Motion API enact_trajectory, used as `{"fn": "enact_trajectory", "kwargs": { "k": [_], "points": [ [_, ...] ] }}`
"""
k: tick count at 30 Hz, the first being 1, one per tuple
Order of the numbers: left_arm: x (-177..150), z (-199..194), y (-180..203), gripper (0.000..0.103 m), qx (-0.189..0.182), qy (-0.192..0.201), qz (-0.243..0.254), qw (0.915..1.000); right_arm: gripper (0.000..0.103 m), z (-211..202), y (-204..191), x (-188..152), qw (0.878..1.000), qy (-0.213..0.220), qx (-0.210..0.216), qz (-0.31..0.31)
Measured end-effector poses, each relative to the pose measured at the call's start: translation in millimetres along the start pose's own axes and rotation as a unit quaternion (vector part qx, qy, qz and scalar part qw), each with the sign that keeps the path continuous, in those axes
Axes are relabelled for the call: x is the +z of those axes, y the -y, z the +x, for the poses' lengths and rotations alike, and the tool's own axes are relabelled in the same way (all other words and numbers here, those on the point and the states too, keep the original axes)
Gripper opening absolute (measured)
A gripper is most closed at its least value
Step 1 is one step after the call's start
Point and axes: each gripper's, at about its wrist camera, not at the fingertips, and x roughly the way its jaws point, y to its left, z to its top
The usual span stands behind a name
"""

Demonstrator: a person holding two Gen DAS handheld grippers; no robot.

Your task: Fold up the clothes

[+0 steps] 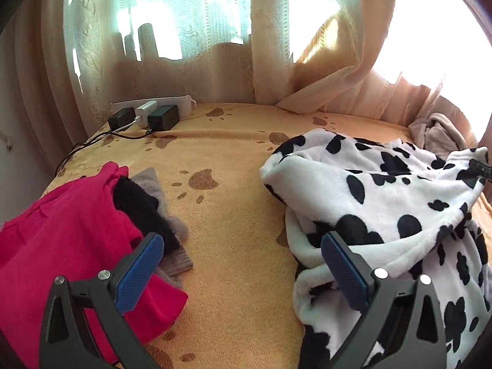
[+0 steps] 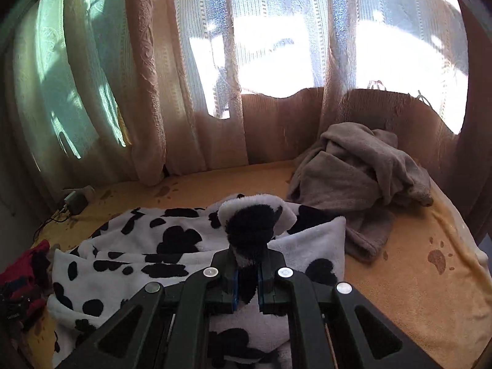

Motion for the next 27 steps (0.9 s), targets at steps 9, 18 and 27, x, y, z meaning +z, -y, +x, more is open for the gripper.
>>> {"fn": "enact_trajectory", "kwargs": {
  "k": [9, 18, 27],
  "points": [
    [-2, 22, 10, 0.103, 0.043, -0.027, 0.033, 0.9982, 0.043, 8, 39, -32, 0.997, -0.061, -0.003, 0.051],
    [21, -8, -14, 0.103, 0.057, 0.015, -0.017, 0.9981, 0.074, -48, 30, -14, 0.999, 0.022, -0.032, -0.024],
    [36, 7, 71, 0.103, -0.017, 0.006, 0.061, 0.998, 0.073, 18, -50, -16, 0.98, -0.048, 0.042, -0.188]
  ]
}}
